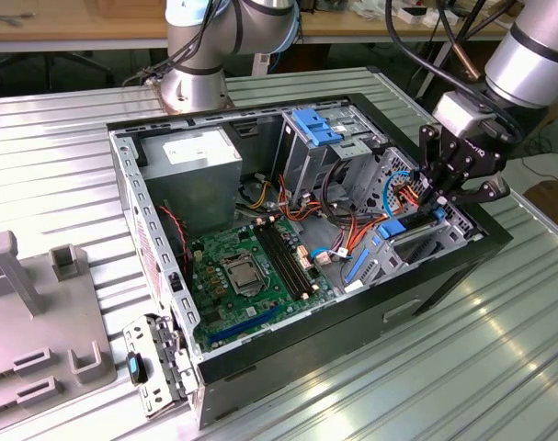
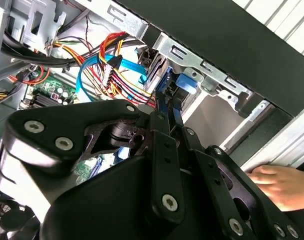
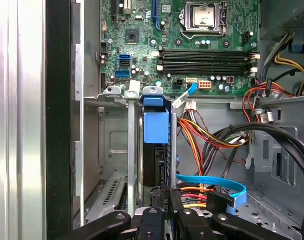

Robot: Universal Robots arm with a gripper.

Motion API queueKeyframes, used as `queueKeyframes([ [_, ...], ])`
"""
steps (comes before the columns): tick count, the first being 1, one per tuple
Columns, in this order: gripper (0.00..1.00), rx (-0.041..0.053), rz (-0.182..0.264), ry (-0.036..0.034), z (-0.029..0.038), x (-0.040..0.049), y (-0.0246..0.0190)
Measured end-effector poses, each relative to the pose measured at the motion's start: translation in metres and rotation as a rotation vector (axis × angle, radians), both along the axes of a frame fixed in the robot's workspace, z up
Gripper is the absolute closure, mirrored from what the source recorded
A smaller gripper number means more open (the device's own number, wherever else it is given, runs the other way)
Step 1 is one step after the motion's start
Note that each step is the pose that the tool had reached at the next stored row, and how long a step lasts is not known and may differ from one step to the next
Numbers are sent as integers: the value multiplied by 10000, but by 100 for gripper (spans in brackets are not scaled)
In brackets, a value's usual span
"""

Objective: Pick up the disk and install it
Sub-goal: 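Insert the first disk wire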

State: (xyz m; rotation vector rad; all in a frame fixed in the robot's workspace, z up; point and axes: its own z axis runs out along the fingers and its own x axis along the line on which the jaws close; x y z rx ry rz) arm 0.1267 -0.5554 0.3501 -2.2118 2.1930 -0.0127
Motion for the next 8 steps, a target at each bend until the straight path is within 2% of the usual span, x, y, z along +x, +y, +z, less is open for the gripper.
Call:
queueKeyframes([
  [8, 83, -4, -73, -1, 2, 0, 0],
])
